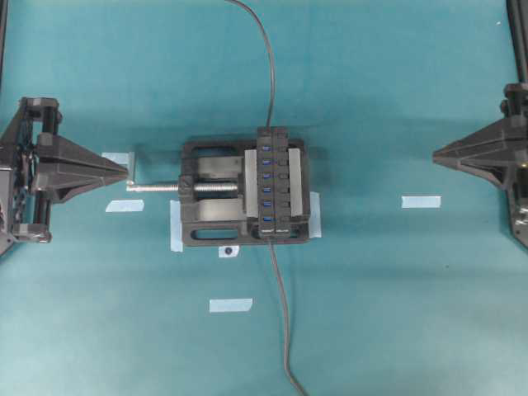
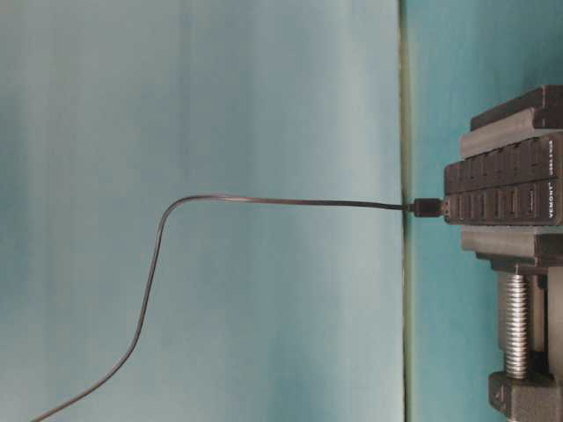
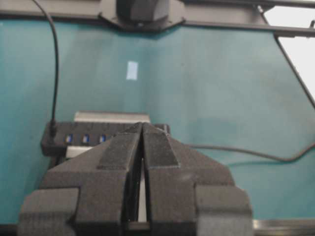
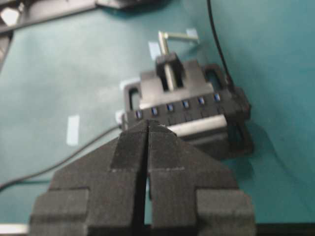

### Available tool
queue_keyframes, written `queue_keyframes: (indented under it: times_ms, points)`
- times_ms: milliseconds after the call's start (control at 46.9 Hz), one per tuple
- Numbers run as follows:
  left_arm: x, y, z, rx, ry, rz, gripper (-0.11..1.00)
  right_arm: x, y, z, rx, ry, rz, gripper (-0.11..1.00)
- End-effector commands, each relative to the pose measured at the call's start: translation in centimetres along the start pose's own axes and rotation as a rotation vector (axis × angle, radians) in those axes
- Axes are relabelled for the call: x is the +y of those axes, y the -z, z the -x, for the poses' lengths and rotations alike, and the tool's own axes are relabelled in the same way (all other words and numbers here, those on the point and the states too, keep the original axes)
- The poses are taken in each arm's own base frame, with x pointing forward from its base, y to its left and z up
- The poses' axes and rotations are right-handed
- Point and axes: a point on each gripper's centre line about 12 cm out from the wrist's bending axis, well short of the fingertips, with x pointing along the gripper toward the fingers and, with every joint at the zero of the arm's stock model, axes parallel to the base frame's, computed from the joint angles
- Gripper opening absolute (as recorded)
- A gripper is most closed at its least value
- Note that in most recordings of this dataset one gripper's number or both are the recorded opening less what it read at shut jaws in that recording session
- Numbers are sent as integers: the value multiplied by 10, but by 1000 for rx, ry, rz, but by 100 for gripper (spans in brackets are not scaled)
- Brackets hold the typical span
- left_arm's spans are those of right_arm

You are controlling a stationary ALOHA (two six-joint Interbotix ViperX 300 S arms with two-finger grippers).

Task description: Insert the USB into the center port of the fixed hub

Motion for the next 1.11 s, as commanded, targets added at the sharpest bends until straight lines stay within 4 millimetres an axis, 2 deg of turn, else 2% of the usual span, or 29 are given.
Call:
queue_keyframes:
  times_ms: [0, 362, 554, 1086]
  points:
    - [-1, -12, -2, -18, 3, -3, 2, 0, -12, -5, 15, 15, -9, 0]
    - [-1, -8, 1, 9, 1, -2, 2, -3, -15, -20, 101, 53, 18, 0]
    - [-1, -7, 2, 18, 1, 0, 2, -9, -16, -33, 218, 105, 42, 0]
    - [0, -3, 1, 51, -1, 0, 2, -19, -29, -84, 367, 156, 112, 0]
